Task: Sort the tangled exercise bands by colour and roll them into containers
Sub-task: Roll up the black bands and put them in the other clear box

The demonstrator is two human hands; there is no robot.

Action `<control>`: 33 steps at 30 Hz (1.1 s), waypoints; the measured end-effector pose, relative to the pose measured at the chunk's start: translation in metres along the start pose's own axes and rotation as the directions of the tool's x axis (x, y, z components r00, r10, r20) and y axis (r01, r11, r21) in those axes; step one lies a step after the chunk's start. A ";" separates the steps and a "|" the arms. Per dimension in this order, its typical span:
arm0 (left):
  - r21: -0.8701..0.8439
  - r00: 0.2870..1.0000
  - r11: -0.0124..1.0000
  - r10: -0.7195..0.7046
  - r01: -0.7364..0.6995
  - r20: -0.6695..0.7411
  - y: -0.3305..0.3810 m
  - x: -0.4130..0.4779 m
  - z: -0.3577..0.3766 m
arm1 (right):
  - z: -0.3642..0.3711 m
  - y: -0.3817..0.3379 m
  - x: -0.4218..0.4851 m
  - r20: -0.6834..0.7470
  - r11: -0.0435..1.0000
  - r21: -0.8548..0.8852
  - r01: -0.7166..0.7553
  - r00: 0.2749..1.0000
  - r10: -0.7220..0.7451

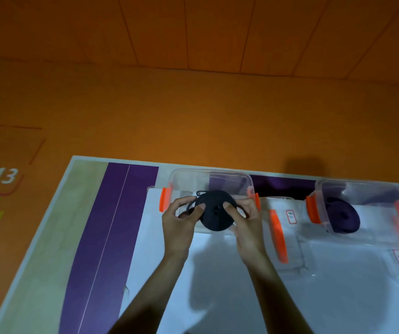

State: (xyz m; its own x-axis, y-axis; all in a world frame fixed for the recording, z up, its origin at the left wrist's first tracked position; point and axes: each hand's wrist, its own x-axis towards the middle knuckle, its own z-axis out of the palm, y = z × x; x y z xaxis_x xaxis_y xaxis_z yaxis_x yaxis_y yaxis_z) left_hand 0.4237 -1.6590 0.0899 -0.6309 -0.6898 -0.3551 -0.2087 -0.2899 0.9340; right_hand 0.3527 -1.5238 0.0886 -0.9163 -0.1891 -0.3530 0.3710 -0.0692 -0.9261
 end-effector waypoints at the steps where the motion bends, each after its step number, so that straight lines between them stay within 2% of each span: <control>1: 0.020 1.000 1.000 -0.006 0.006 -0.019 -0.001 0.007 0.002 | -0.002 0.004 0.007 0.013 0.998 -0.060 -0.013 1.000 0.014; 4: 0.076 0.998 0.997 0.004 0.002 -0.070 -0.008 0.029 0.010 | -0.009 0.021 0.029 0.014 0.978 -0.191 -0.084 0.996 0.088; 9: 0.318 0.992 0.948 0.015 0.025 -0.123 -0.034 0.072 0.032 | -0.008 0.040 0.064 0.006 0.914 -0.391 -0.110 0.992 0.122; 13: 0.406 0.984 0.909 -0.022 0.094 -0.177 -0.050 0.101 0.049 | -0.001 0.052 0.092 -0.003 0.730 -0.671 -0.135 0.984 0.178; 15: 0.459 0.985 0.882 -0.035 0.109 -0.167 -0.057 0.111 0.056 | 0.002 0.059 0.103 -0.012 0.655 -0.739 -0.155 0.976 0.218; 18: 0.546 0.986 0.829 -0.041 0.123 -0.160 -0.068 0.123 0.063 | 0.004 0.068 0.119 -0.016 0.592 -0.784 -0.186 0.960 0.281; 24: 0.610 0.984 0.775 -0.095 0.168 -0.150 -0.086 0.141 0.069 | 0.007 0.088 0.134 -0.014 0.573 -0.785 -0.236 0.931 0.365; 30: 0.639 0.980 0.744 -0.135 0.196 -0.143 -0.095 0.145 0.070 | 0.011 0.101 0.140 -0.024 0.495 -0.847 -0.194 0.944 0.328; 33: 0.635 0.975 0.740 -0.162 0.222 -0.152 -0.099 0.145 0.069 | 0.009 0.104 0.140 -0.007 0.416 -0.899 -0.138 0.953 0.302</control>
State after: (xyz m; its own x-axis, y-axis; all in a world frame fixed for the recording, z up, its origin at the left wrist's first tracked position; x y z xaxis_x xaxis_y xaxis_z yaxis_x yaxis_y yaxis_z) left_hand 0.3016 -1.6848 -0.0514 -0.4680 -0.7265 -0.5032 -0.7687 0.0537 0.6373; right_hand 0.2642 -1.5659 -0.0559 -0.7622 -0.1944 -0.6174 0.1457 0.8778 -0.4562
